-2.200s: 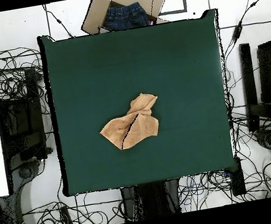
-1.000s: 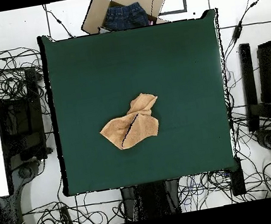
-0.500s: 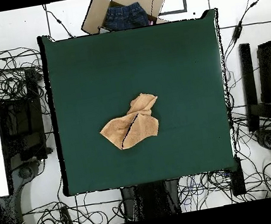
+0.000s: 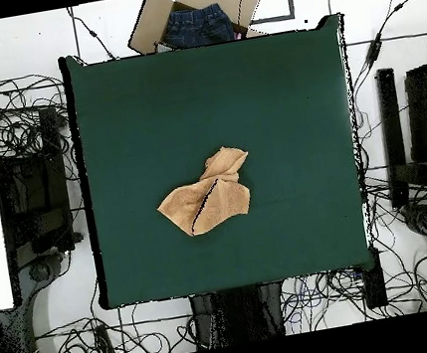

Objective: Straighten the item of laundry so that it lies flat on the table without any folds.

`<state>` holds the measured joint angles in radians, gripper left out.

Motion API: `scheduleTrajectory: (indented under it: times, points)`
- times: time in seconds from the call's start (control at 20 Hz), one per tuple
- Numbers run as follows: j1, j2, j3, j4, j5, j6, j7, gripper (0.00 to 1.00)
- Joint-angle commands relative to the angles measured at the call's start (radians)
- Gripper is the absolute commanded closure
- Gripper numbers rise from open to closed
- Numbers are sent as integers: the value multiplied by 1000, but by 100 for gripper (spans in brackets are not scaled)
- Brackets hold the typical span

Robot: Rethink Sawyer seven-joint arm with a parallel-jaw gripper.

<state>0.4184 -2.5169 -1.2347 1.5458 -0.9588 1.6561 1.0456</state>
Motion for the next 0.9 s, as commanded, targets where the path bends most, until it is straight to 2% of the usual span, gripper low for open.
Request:
scheduleTrajectory:
  times: [0.05, 0.5, 0.9]
  points:
    - [67, -70, -254, 195, -116, -91, 14, 0]
    - [151, -104, -336, 190, -187, -154, 59, 0]
    - [184, -137, -377, 190, -223, -190, 100, 0]
